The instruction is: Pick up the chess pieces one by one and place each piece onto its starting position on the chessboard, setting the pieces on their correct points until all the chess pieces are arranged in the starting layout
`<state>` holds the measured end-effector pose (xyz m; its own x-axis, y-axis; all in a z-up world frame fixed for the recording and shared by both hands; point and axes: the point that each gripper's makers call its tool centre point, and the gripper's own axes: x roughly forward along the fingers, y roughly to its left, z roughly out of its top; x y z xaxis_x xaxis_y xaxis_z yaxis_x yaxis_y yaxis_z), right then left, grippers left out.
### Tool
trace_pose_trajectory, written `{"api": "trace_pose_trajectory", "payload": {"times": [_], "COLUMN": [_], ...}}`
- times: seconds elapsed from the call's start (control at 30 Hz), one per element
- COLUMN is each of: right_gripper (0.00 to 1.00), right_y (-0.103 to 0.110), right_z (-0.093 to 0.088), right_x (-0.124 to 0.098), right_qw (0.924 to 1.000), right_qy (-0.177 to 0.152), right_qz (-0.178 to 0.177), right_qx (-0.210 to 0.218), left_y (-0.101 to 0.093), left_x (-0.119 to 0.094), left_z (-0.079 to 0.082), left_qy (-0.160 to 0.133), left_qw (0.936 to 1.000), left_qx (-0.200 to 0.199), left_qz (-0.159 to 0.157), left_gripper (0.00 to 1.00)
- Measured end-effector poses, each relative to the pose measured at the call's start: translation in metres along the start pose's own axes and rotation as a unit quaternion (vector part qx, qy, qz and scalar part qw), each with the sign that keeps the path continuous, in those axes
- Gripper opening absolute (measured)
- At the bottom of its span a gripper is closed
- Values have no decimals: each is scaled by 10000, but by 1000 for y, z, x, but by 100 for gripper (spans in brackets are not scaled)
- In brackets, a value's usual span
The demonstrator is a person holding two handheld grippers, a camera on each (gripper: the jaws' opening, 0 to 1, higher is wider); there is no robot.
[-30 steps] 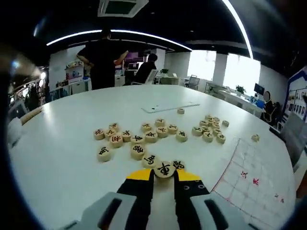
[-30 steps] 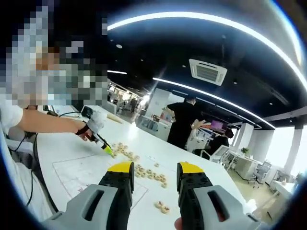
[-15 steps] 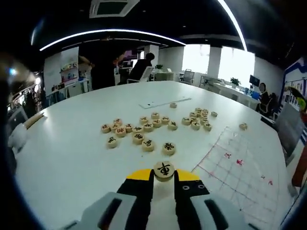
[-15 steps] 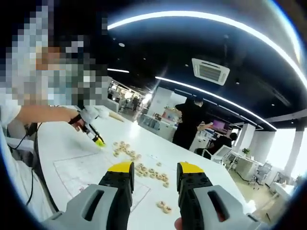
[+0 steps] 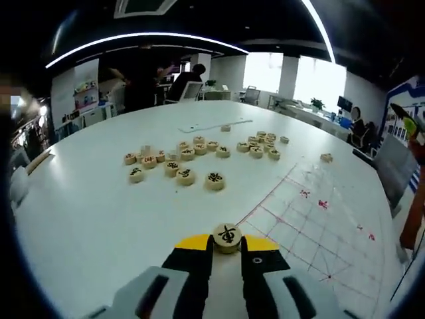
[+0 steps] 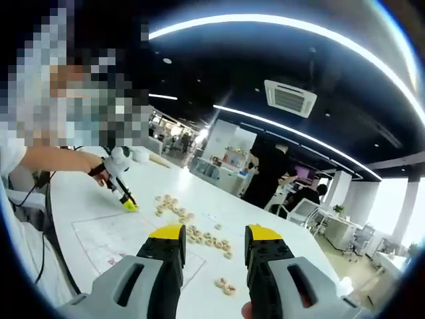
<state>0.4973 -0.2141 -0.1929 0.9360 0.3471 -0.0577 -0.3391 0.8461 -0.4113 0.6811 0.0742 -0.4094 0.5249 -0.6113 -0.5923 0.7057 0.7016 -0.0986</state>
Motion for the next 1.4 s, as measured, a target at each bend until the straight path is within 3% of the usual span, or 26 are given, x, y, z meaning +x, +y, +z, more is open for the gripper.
{"api": "trace_pose_trajectory", "payload": {"times": [0.27, 0.47, 0.53, 0.7, 0.83, 0.93, 1.03, 1.4], "right_gripper": [36, 36, 36, 36, 36, 36, 37, 36], "right_y": [0, 0, 0, -1, -1, 0, 1, -4], "right_z": [-1, -1, -2, -3, -3, -3, -2, -1], "right_x": [1, 0, 0, 1, 2, 3, 1, -1], "right_qw": [10000, 10000, 10000, 10000, 10000, 10000, 10000, 10000], "right_qy": [14, 13, 18, 37, 33, 40, 28, -1], "right_qz": [10, 2, 3, 0, 16, 20, 44, -13], "right_qx": [1, -3, 1, -2, -6, -7, -27, 0], "left_y": [-6, -10, -10, -1, 10, 32, 38, 52], "left_x": [1, -1, -2, -7, -8, -2, 4, 29], "left_z": [-3, -4, -2, 19, 35, 47, 56, 68], "left_qy": [62, 190, 177, -180, -415, -582, -781, -770], "left_qw": [9999, 9996, 9995, 9998, 9987, 9955, 9941, 9920], "left_qx": [27, 155, 193, 107, 131, 181, -73, 98], "left_qz": [-97, -149, -151, 28, 272, 724, 750, 994], "left_gripper": [20, 38, 39, 44, 43, 40, 36, 32]}}
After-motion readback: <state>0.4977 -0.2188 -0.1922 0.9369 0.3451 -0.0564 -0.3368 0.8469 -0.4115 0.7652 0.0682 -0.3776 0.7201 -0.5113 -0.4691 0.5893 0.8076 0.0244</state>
